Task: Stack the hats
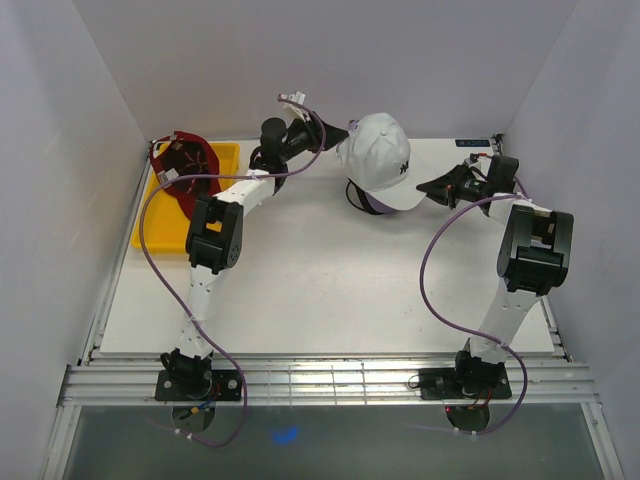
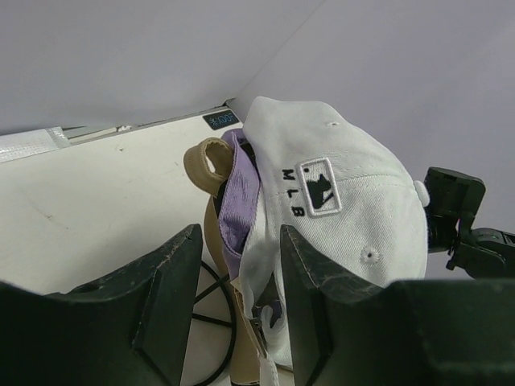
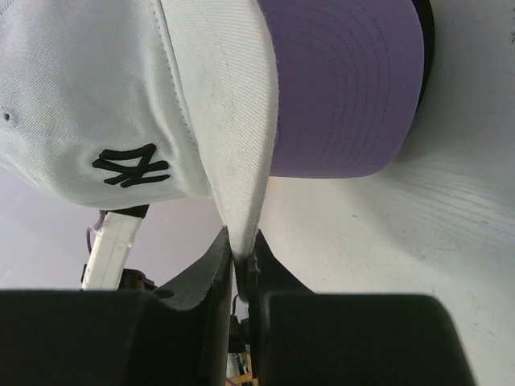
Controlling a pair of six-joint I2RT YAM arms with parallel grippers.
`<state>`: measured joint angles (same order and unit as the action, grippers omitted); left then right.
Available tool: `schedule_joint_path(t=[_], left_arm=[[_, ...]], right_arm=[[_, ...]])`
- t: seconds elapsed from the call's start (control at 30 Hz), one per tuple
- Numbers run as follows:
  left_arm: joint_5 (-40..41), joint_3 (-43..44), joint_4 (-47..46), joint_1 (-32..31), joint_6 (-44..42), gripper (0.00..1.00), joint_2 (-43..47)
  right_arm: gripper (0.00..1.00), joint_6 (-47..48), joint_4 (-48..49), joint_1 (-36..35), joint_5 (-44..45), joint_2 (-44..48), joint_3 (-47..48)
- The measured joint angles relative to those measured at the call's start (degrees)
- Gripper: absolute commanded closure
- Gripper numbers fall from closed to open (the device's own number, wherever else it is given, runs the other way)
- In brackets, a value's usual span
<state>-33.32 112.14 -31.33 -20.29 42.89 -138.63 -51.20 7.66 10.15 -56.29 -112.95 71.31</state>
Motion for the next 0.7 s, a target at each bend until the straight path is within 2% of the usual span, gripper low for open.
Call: schedule_joint_path(t=[0.47,0.7], left_arm=[[-0.1,-1.5,-5.1,0.3,1.1,0.46,0.5],[-2.5,0.6,-7.1,0.3,3.4,0.44,0.4]], right_arm=[[0.92,0.7,-1.6,0.0,-0.1,-0.4,0.9],[0.92,0.9,-1.9,0.0,-0.1,-0.5,1.0]])
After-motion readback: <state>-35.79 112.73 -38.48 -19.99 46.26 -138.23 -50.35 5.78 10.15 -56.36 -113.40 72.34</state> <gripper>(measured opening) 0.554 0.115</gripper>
